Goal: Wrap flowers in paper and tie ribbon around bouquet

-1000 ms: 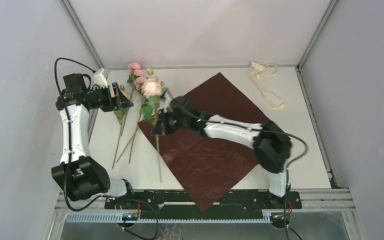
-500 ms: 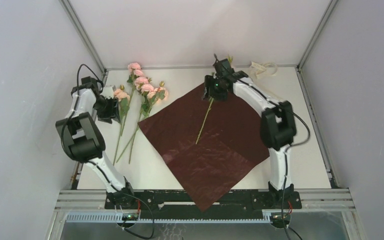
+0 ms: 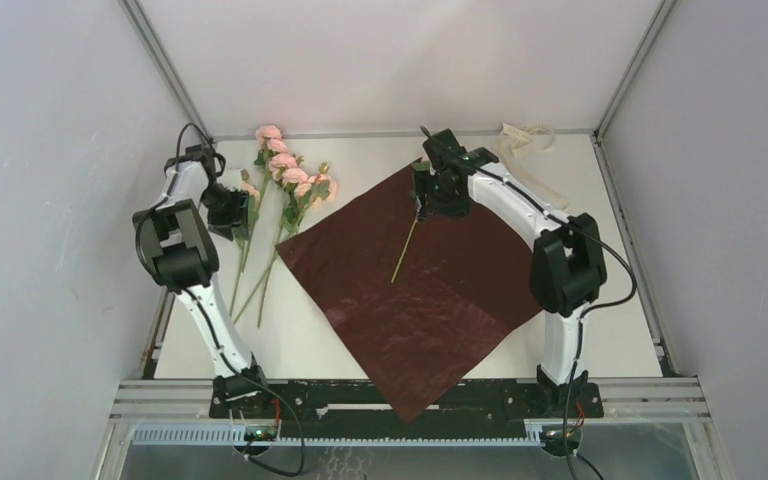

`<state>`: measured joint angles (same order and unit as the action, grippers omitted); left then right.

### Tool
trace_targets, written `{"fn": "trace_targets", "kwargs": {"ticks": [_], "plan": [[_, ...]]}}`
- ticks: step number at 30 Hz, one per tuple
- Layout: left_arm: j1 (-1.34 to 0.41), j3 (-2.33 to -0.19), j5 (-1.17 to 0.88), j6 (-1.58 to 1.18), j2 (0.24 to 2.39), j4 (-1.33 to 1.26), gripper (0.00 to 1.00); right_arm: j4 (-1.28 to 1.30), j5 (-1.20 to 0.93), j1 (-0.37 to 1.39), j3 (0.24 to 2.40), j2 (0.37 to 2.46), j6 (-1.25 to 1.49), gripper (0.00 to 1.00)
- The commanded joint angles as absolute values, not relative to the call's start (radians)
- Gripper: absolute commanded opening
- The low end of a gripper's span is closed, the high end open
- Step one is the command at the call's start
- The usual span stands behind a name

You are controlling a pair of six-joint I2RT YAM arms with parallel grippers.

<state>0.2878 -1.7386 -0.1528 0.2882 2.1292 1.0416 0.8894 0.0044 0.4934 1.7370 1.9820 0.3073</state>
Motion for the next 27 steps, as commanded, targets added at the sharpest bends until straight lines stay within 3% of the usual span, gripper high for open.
{"fn": "trace_targets", "kwargs": {"ticks": [1,8,11,13,18,27], "plan": [[0.272,-1.829,-0.147,0.265,2.175,1.064,0.50,0.858,0.054,0.498,1.666,1.901,0.284,0.75],[0.236,-1.973,-0.100,0.238,2.284,1.097,0.33,0.855,0.099,0.499,1.574,1.872,0.288,0.75],[0.228,-1.994,-0.064,0.245,2.296,1.110,0.09,0.848,0.099,0.502,1.552,1.854,0.292,0.75],[0.229,-1.985,-0.060,0.250,2.292,1.108,0.00,0.847,0.103,0.505,1.544,1.840,0.287,0.75],[0.254,-1.935,-0.083,0.248,2.232,1.079,0.00,0.862,0.127,0.514,1.538,1.797,0.275,0.75],[0.363,-1.870,-0.409,0.133,1.724,0.963,0.00,0.733,0.107,0.703,1.511,1.621,0.139,0.76]]}}
